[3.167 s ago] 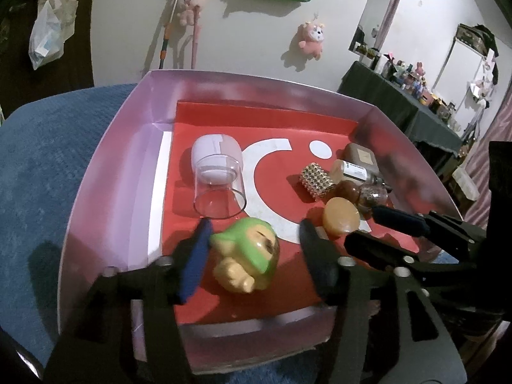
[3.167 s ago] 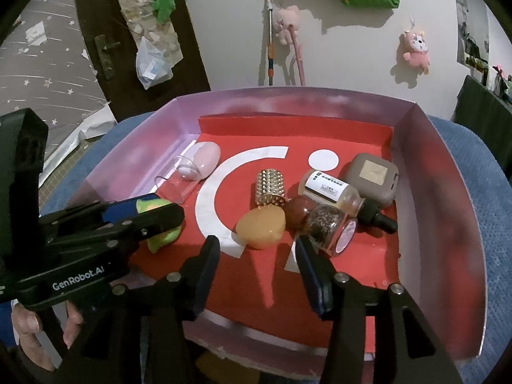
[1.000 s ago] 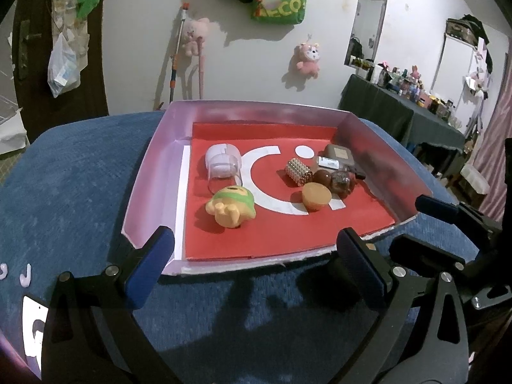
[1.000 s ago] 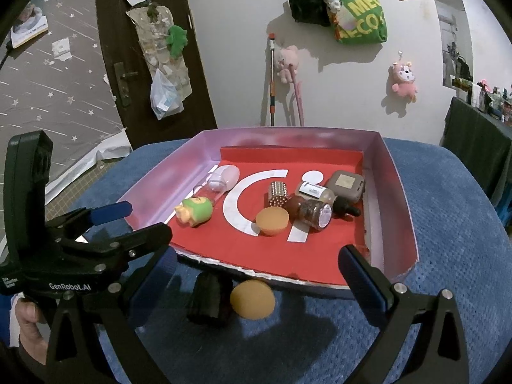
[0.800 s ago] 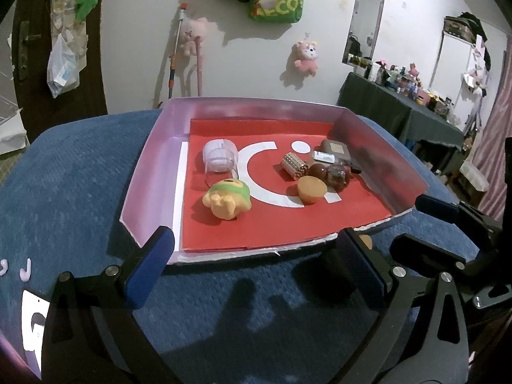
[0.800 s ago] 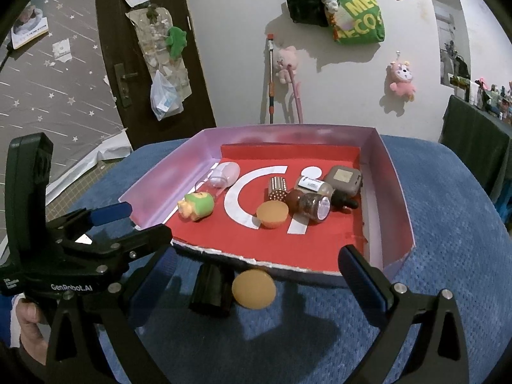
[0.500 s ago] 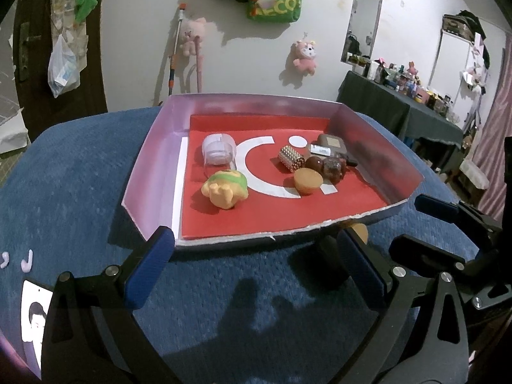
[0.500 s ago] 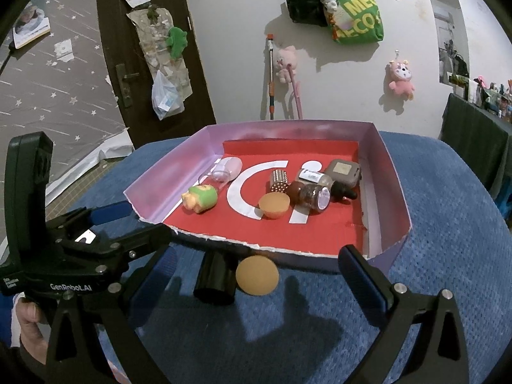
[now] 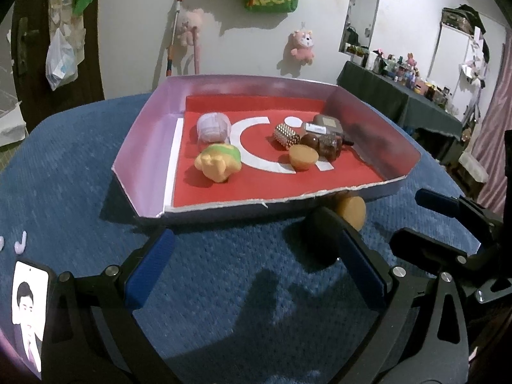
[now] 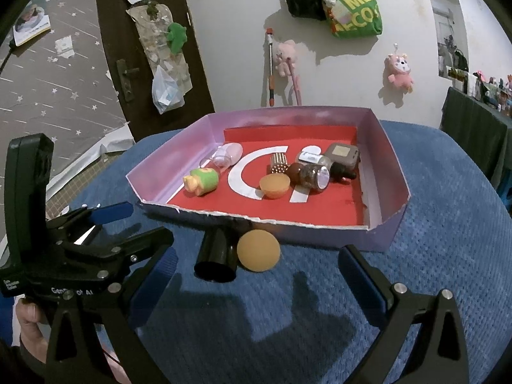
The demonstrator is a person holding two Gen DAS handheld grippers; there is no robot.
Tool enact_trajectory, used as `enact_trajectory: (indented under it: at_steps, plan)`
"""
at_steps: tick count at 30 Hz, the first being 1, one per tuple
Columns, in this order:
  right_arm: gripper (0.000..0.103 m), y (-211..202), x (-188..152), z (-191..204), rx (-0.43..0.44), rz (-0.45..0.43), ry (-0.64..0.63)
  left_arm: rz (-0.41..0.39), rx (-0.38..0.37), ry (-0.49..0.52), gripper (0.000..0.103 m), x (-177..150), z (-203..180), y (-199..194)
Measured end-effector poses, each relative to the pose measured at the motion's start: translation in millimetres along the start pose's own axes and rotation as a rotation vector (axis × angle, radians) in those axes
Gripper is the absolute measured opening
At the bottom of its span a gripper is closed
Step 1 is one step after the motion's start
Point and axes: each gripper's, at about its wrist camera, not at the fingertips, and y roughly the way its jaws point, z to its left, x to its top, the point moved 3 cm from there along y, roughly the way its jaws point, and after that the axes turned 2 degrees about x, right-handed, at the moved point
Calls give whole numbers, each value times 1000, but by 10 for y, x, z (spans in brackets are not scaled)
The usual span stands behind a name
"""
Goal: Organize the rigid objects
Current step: 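Withdraw both tools from the box toward the remaining items, then grasp the black cylinder with the left tool while the right tool grasps the tan ball sponge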
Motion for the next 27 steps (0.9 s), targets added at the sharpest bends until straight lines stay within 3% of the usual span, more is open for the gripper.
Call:
enact_trajectory:
  at_steps: [27]
  plan:
    - [103, 7, -20, -425, -73, 20, 86, 52, -40, 41, 103, -62, -265, 178]
